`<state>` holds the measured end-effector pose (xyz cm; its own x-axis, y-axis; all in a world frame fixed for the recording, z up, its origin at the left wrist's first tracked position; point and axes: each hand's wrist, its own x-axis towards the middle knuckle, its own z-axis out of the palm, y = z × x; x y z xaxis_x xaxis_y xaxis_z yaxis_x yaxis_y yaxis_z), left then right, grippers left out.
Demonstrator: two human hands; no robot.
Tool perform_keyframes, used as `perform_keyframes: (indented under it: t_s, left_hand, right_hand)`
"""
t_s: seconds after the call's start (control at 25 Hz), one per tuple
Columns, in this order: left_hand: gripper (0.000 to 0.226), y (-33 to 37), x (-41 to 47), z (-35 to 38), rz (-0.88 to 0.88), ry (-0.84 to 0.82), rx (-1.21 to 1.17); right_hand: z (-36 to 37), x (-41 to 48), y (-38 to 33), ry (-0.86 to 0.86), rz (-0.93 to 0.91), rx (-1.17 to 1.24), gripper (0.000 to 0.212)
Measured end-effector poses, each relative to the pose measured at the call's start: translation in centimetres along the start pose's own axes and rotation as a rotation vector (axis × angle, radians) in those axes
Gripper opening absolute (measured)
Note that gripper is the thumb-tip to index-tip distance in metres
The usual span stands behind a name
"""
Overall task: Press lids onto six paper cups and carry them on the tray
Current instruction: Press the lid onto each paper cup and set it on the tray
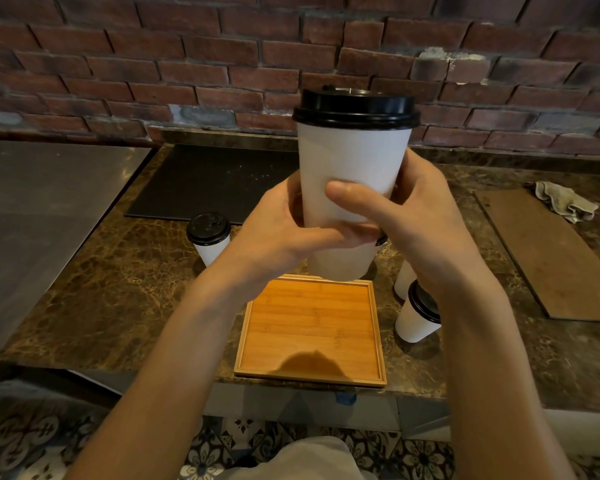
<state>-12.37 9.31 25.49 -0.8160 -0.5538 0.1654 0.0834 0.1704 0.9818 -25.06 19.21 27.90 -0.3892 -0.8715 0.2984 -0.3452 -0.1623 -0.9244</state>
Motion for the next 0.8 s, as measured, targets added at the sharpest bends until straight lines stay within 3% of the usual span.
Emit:
perform_keyframes:
  t_s: [0.16, 0.4, 0.8]
  left_hand:
    - [0.054, -0.2, 0.2, 0.1, 0.024, 0.094, 0.06]
    - [0.059, -0.3, 0.2, 0.5, 0.054, 0.131, 0.094]
    - [0.061, -0.1, 0.1, 0.2, 0.056, 0.118, 0.095]
  right_hand:
    - [0.6, 0.0, -0.2, 0.115, 0.018, -0.106, 0.07]
    - [2.5, -0.4, 0.0, 0.313, 0.011, -0.235, 0.088]
    - [2.6, -0.4, -0.4, 0.343, -0.005, -0.217, 0.084]
